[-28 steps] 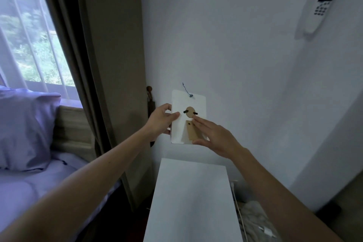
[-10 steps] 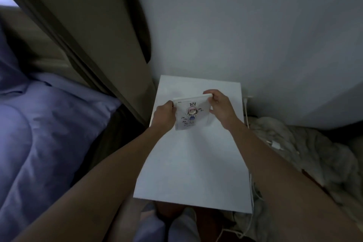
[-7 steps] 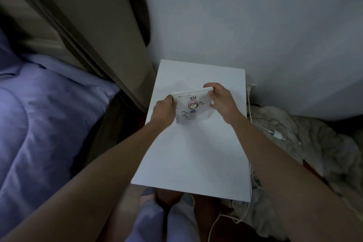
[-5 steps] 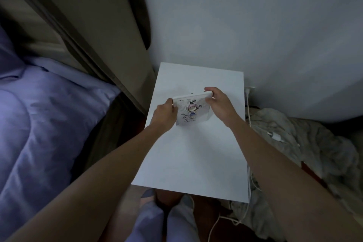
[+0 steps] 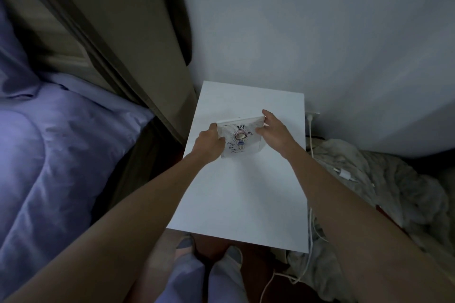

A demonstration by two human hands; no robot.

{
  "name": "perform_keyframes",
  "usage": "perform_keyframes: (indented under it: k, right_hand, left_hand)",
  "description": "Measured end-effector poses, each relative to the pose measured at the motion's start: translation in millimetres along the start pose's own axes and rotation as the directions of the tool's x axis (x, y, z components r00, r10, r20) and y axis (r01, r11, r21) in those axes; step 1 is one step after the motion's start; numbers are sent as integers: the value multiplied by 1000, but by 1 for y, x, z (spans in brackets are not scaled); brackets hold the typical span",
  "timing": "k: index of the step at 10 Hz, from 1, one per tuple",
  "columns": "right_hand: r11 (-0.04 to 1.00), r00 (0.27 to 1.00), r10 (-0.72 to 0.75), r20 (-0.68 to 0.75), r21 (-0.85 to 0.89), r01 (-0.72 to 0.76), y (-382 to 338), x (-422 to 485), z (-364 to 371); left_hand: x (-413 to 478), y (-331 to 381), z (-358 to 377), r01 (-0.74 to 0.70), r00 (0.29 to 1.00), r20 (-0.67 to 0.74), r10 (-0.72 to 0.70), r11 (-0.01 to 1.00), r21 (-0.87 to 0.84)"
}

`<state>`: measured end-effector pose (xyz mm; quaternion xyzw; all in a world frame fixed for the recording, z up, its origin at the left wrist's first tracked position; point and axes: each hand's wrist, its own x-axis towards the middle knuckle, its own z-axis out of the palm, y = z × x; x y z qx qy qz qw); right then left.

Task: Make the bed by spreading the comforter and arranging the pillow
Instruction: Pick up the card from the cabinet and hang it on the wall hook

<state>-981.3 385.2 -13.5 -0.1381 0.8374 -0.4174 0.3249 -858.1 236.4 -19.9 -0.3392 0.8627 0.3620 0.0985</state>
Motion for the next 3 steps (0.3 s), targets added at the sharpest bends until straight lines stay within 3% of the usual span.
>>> perform_keyframes:
  k: [2,3]
  right_hand:
    - [995,1000,-2,2,-98,2,-11,-9,-6]
    - [974,999,-32,-2,-225,31,-24,-19,-14]
  left_hand:
    - [-5,8,-14,36,999,-15,-35,998,51]
    - [-10,12,-28,-15,1000,-18,17,995,96]
